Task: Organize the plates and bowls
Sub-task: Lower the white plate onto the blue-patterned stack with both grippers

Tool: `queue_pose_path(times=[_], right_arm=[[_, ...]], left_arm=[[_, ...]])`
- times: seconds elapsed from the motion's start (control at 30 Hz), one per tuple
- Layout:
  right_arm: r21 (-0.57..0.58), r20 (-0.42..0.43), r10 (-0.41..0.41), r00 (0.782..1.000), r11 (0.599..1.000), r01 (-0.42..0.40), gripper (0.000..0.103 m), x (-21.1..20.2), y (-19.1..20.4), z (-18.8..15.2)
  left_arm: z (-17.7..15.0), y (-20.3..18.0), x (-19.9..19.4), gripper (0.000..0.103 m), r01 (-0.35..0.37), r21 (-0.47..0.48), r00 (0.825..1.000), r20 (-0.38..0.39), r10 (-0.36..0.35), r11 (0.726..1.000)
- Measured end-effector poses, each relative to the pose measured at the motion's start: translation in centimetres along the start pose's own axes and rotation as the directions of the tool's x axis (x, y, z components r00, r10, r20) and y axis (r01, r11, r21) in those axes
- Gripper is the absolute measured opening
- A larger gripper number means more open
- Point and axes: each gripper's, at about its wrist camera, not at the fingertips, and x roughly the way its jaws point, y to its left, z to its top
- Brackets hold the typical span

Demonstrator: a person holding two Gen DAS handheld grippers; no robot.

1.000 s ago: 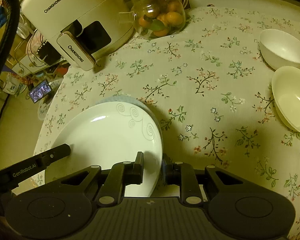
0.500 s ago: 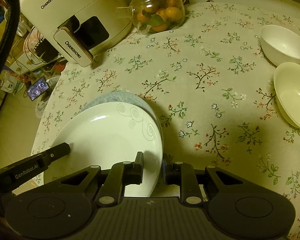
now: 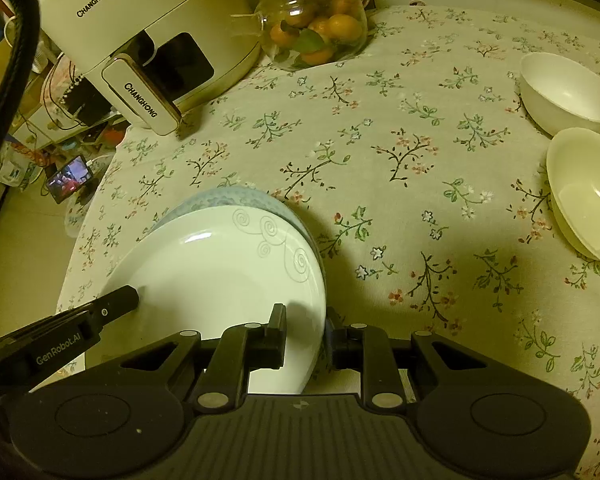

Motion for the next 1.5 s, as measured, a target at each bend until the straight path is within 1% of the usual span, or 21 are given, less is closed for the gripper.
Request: queue_pose_path(times=[0.63, 0.97, 1.07, 1.33, 1.5], right_arm=[[-0.031, 0.025, -0.048, 0.999, 0.998, 0.049, 0.022, 0.2, 0.8, -0.2], [-0.014, 0.034, -0.047, 0.998, 0.999, 0.047, 0.022, 0.1, 0.6, -0.2], [-0.017, 0.05, -0.053, 0.997, 0.998, 0.054, 0.022, 0.1, 0.7, -0.5], [-0.011, 0.126, -0.085, 0.988, 0.996, 0.087, 0.023, -0.1, 1.3, -1.5], [0.007, 0.158, -0.101, 0.982, 0.995, 0.101, 0.023, 0.0, 1.4, -1.8]], left_arm=[[0.0, -0.2, 0.3, 0.014, -0.02, -0.004, 1.0, 0.0, 0.02, 1.0], [0.0, -0.2, 0.3, 0.014, -0.027, -0.013, 1.0, 0.001, 0.027, 1.0], [-0.1, -0.4, 0.3, 0.014, -0.039, -0.005, 0.999, 0.013, 0.039, 0.999], [-0.4, -0.8, 0.2, 0.014, -0.062, 0.01, 0.997, 0.045, 0.062, 0.998], [-0.3, -0.7, 0.2, 0.014, -0.063, 0.009, 0.997, 0.045, 0.063, 0.998]])
